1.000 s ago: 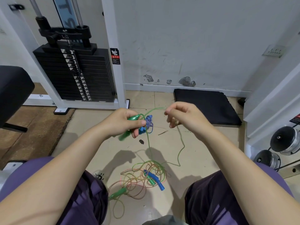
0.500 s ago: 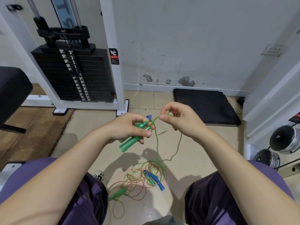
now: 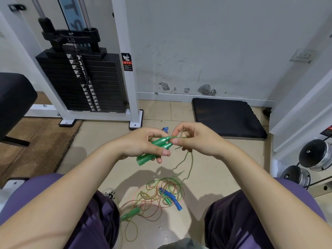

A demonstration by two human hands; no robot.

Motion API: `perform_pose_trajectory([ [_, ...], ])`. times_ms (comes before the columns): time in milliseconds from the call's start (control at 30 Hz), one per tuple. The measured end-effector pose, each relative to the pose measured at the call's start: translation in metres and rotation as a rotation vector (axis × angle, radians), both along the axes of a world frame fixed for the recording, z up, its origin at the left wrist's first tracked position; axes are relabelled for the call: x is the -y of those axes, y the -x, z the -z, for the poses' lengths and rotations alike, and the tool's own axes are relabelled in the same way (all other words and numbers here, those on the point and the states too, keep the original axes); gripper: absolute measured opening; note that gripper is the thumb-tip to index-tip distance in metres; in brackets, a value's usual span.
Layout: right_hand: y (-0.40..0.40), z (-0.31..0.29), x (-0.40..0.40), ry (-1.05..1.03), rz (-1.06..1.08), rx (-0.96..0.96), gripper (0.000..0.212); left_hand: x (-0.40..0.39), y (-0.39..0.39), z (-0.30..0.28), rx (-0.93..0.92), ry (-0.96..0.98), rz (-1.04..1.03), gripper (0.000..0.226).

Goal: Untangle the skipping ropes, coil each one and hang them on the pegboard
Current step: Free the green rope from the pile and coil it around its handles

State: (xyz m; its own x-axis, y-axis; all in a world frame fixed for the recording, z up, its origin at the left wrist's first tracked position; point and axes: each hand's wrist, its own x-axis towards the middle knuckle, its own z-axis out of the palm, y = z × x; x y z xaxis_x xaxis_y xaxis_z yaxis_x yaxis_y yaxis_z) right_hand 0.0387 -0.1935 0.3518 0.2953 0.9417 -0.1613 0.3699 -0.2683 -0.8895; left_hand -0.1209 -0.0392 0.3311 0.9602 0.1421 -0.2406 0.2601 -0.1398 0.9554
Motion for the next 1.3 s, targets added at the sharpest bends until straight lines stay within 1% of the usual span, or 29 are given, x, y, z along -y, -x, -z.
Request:
perform_pose_trajectory([
  [100,-0.003,-0.002,0.001,-0.034,0.041,-0.016,0.008,-0.003,0.001,0.002,-0.061,-0.048,0.009,0.023],
  [200,-0.008,-0.004,0.002,-0.073,0.095,-0.041,0.006,-0.006,0.002,0.002,-0.088,-0.049,0.03,0.015],
  [300,-0.014,-0.007,0.004,-0.108,0.139,-0.102,0.003,-0.007,0.001,0.002,-0.11,-0.059,0.034,0.021],
  [400,-0.016,-0.008,0.005,-0.124,0.142,-0.099,0.01,-0.004,0.001,0.001,-0.124,-0.066,0.044,0.027],
  [500,-0.014,-0.009,0.005,-0.134,0.153,-0.102,0.006,-0.003,0.0,0.0,-0.118,-0.06,0.051,0.032],
  [567,-0.014,-0.008,0.004,-0.147,0.17,-0.101,0.009,-0.002,-0.001,0.0,-0.118,-0.045,0.06,0.032],
  [667,-0.015,-0.007,0.004,-0.17,0.197,-0.113,0.012,-0.002,0.0,-0.001,-0.114,-0.021,0.071,0.024],
  [767,-0.016,-0.005,0.003,-0.182,0.213,-0.128,0.009,-0.003,-0.001,0.0,-0.092,-0.017,0.072,0.03],
  [833,-0.018,-0.004,0.002,-0.206,0.238,-0.155,0.011,-0.004,-0.002,0.001,-0.053,0.02,0.048,0.035],
  [967,-0.02,-0.004,0.001,-0.24,0.284,-0.238,0.017,-0.004,-0.003,0.0,0.099,0.136,-0.067,0.024],
  [1067,-0.019,-0.001,0.0,-0.249,0.301,-0.291,0.019,-0.004,-0.007,0.0,0.213,0.25,-0.271,0.023],
  [1133,-0.017,0.002,-0.002,-0.242,0.306,-0.283,0.02,-0.006,-0.009,-0.001,0.295,0.329,-0.417,0.023],
  [1233,-0.015,0.004,-0.003,-0.178,0.332,-0.141,0.023,-0.01,-0.01,-0.003,0.369,0.363,-0.589,0.018],
  [1300,-0.013,0.006,-0.004,-0.153,0.343,-0.016,0.022,-0.011,-0.009,-0.003,0.36,0.296,-0.643,0.017],
])
